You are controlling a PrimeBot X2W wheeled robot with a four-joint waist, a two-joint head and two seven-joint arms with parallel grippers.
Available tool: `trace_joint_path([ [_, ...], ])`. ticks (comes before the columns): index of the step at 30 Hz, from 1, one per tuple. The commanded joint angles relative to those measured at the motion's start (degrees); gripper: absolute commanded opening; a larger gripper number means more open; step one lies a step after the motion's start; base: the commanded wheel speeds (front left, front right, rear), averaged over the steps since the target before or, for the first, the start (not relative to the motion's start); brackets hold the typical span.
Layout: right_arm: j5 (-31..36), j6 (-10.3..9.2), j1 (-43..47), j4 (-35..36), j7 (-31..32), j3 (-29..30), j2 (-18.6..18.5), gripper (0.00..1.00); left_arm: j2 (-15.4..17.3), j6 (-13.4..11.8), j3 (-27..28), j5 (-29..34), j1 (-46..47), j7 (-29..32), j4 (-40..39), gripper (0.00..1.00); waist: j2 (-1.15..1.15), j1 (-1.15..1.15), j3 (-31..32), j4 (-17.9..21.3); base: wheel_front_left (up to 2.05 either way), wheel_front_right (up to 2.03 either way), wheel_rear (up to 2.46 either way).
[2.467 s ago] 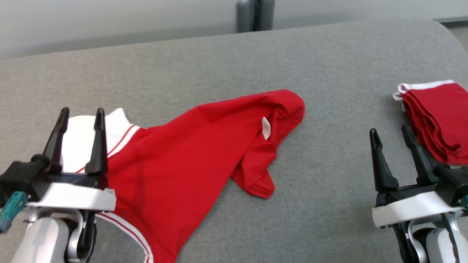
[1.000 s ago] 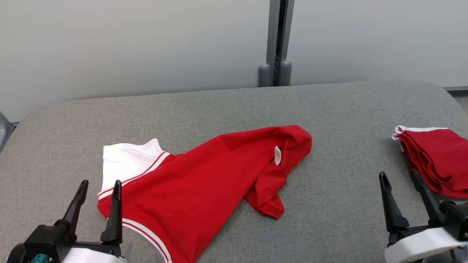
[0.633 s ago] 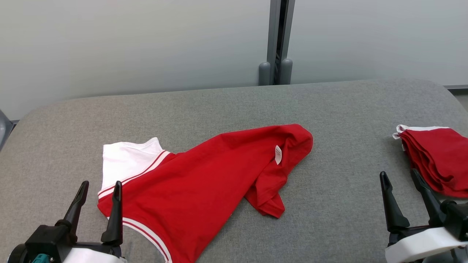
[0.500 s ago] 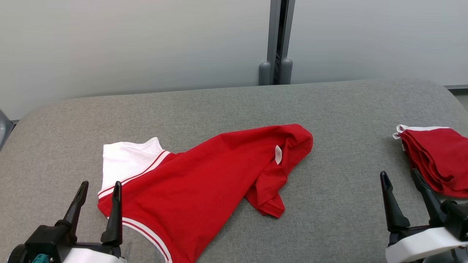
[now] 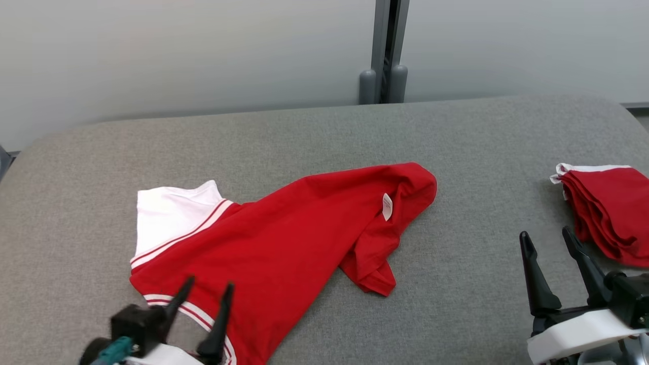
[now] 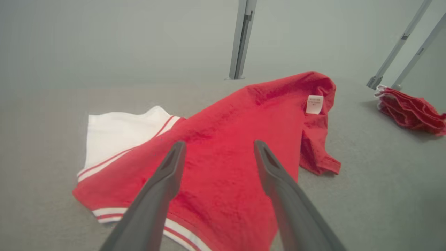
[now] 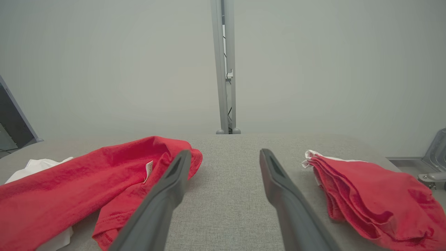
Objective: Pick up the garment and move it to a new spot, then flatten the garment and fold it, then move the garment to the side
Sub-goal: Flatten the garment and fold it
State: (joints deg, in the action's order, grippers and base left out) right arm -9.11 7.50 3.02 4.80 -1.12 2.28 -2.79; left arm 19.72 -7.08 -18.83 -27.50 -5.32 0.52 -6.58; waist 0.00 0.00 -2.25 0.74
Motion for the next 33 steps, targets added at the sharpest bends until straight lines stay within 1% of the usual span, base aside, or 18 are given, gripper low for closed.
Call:
trace_joint_path([
  [1,-0.2,-0.02,-0.74,0.1,-0.37,-0.37,-0.24,1.0,0.01,1.23,-1.17,-0.77,0.89,1.52,1.74,1.0,0.0,0.0,-1.39,0.68,0.0,0.0,0.0],
  [5,-0.34,-0.02,-1.82,-0.06,-0.72,-1.12,-0.25,1.0,-1.0,4.0,-4.49,-1.87,2.43,4.14,5.72,1.0,0.0,0.0,-3.95,1.47,0.0,0.0,0.0],
  [8,0.11,-0.02,-2.86,-0.04,-0.96,-1.53,-0.24,1.0,-1.64,5.5,-5.84,-2.7,3.42,5.34,8.24,1.0,0.0,0.0,-6.19,1.99,0.0,0.0,0.0],
  [12,0.05,-0.02,-3.75,0.02,-1.26,-1.82,-0.24,1.0,-1.76,6.38,-6.85,-3.02,4.28,6.73,10.41,1.0,0.0,0.0,-8.35,2.52,0.0,0.0,0.0],
  [17,-0.36,-0.02,-5.08,-0.71,-2.12,-1.87,-0.24,1.0,-0.67,7.08,-8.32,-2.04,5.78,9.22,13.34,1.0,0.0,0.0,-10.67,3.2,0.0,0.0,0.0],
  [18,-0.36,-0.02,-5.25,-0.92,-2.23,-1.88,-0.24,1.0,-0.59,7.23,-8.23,-2.03,6.08,9.09,13.68,0.65,0.0,0.0,-10.89,3.26,0.0,0.0,0.0],
  [19,-0.41,-0.02,-5.38,-1.06,-2.42,-1.89,-0.24,1.0,-0.4,7.36,-8.18,-2.1,6.25,9.16,14.03,0.0,0.0,0.0,-11.13,3.32,0.0,0.0,0.0],
  [23,-0.52,-0.02,-6.22,-1.61,-3.06,-1.59,-0.25,1.0,0.62,8.59,-8.43,-2.77,7.37,10.79,13.85,0.0,0.0,0.0,-12.07,3.28,0.0,0.0,0.0],
  [27,-0.81,-0.02,-6.5,-2.12,-3.51,-0.99,-0.24,1.0,2.55,10.16,-7.91,-4.62,8.45,13.19,10.49,0.0,0.0,0.0,-12.35,2.67,0.0,0.0,0.0],
  [30,-0.8,-0.02,-6.37,-2.45,-3.57,-0.16,-0.25,1.0,5.15,11.7,-7.74,-7.06,8.17,16.71,5.58,0.0,0.0,0.0,-12.0,1.92,0.0,0.0,0.0],
  [33,-0.86,-0.02,-5.95,-2.39,-3.37,0.46,-0.24,1.0,9.32,12.84,-7.82,-9.49,7.27,21.47,-1.35,0.0,0.0,0.0,-11.47,1.13,0.0,0.0,0.0],
])
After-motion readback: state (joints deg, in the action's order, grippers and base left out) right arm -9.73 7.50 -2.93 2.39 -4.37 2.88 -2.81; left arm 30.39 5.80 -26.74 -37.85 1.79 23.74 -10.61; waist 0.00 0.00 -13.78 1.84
